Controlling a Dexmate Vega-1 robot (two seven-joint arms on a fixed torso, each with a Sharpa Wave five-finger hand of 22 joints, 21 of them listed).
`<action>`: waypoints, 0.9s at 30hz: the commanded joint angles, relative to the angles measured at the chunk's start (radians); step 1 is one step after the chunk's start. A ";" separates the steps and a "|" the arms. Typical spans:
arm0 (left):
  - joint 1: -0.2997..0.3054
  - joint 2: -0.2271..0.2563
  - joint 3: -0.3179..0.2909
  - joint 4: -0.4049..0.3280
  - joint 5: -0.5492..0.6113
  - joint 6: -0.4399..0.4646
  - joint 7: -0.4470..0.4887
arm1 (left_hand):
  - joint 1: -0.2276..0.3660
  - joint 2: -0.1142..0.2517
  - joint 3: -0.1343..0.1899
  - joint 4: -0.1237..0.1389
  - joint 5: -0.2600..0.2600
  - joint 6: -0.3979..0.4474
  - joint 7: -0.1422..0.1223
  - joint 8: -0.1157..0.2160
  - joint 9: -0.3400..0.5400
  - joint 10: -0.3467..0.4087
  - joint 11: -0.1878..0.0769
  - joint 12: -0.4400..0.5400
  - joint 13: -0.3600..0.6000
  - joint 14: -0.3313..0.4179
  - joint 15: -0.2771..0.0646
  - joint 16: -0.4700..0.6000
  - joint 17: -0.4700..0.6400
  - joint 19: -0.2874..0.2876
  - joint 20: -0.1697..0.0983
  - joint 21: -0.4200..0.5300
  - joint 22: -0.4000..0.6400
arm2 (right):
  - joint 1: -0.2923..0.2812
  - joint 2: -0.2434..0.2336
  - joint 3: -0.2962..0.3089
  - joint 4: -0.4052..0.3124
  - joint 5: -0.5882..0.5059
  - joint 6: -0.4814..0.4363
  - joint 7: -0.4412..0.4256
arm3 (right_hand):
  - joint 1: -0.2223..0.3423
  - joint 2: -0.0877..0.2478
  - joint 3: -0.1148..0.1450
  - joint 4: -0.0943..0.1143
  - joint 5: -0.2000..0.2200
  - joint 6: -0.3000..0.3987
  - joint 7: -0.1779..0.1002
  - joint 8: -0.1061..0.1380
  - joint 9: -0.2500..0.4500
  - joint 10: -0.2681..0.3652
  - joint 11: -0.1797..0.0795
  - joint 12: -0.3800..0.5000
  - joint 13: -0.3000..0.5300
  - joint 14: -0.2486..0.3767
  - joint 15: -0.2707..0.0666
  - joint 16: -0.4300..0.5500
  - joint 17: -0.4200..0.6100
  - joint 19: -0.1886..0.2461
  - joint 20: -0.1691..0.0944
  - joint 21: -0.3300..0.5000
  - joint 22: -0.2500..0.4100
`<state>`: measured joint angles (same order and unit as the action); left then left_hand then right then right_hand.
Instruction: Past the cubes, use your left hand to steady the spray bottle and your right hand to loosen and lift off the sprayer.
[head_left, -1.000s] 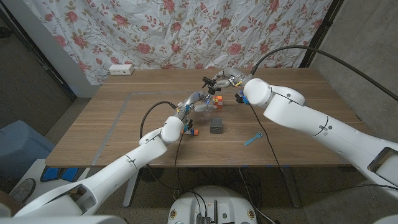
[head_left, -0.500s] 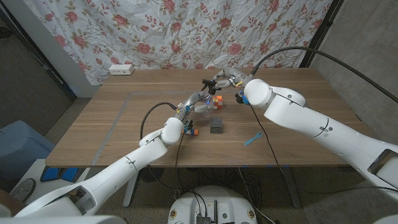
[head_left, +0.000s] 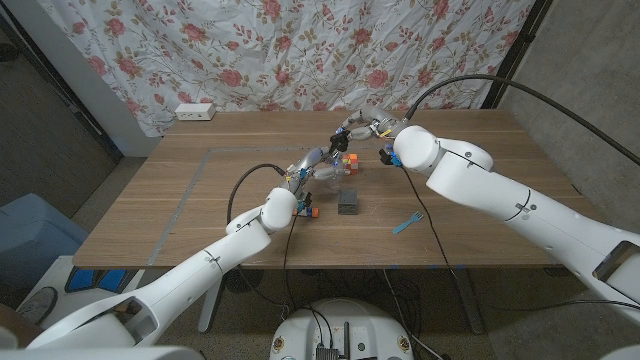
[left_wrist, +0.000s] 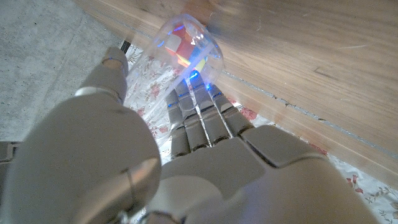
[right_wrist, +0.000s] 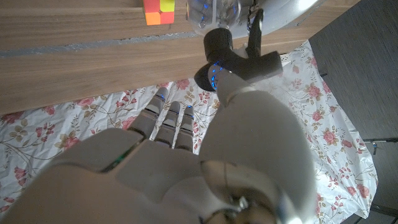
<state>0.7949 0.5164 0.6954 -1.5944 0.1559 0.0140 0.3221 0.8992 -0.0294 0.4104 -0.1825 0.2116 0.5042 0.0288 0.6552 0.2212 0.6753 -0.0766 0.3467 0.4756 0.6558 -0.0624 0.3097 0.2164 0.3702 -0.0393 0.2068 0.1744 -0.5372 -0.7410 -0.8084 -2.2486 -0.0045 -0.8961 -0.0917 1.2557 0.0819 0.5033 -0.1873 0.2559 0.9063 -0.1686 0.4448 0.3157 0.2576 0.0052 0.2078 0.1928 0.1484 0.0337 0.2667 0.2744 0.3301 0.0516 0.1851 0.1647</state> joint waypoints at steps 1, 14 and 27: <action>-0.016 -0.012 0.007 0.025 -0.003 -0.006 -0.006 | 0.020 0.135 0.018 0.009 -0.004 0.111 -0.045 0.003 0.002 0.070 -0.059 -0.004 0.006 0.003 -0.122 -0.003 0.003 0.008 -0.057 -0.002 0.003 | -0.004 0.001 0.018 0.015 0.006 0.024 0.004 | 0.019 0.002 -0.008 0.002 0.011 0.018 -0.014 0.014 0.000 0.011 -0.003 0.006 0.003 0.005 -0.012 0.009 0.006 0.000 0.001 0.003 0.002; -0.022 -0.011 0.010 0.028 -0.007 0.000 -0.013 | 0.019 0.135 0.019 0.009 -0.005 0.115 -0.045 0.004 0.001 0.072 -0.059 -0.007 0.008 0.007 -0.121 -0.004 0.003 0.010 -0.057 -0.002 0.003 | -0.009 0.005 0.029 0.037 0.005 0.049 0.001 | 0.052 0.005 -0.012 0.001 0.019 0.015 -0.046 0.011 -0.009 0.005 -0.018 0.002 0.003 -0.013 -0.006 0.009 0.018 -0.010 0.000 0.001 0.003; -0.018 -0.011 0.008 0.023 -0.007 0.002 -0.005 | 0.016 0.140 0.021 0.010 -0.005 0.112 -0.044 0.003 0.001 0.073 -0.057 -0.009 0.011 0.008 -0.120 -0.005 0.004 0.010 -0.055 -0.002 0.003 | -0.015 -0.011 0.052 0.034 0.013 0.071 0.014 | 0.078 0.002 -0.029 0.006 0.023 -0.055 -0.052 -0.028 -0.026 -0.033 -0.028 -0.011 0.004 -0.050 0.006 0.001 0.031 -0.035 0.018 -0.002 0.004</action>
<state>0.7761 0.5051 0.7036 -1.5687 0.1496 0.0113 0.3126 0.8992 -0.0295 0.4102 -0.1823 0.2049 0.5042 0.0288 0.6531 0.2214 0.6796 -0.0726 0.3398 0.4848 0.6558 -0.0624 0.3097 0.2162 0.3702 -0.0394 0.2068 0.1743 -0.5460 -0.7412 -0.7749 -2.2146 0.0035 -0.8457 -0.0845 1.3288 0.0771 0.4801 -0.1808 0.2746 0.8604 -0.2222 0.4248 0.2888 0.2300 -0.0216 0.1995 0.1927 0.1068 0.0362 0.2700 0.2999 0.3012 0.0661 0.1851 0.1654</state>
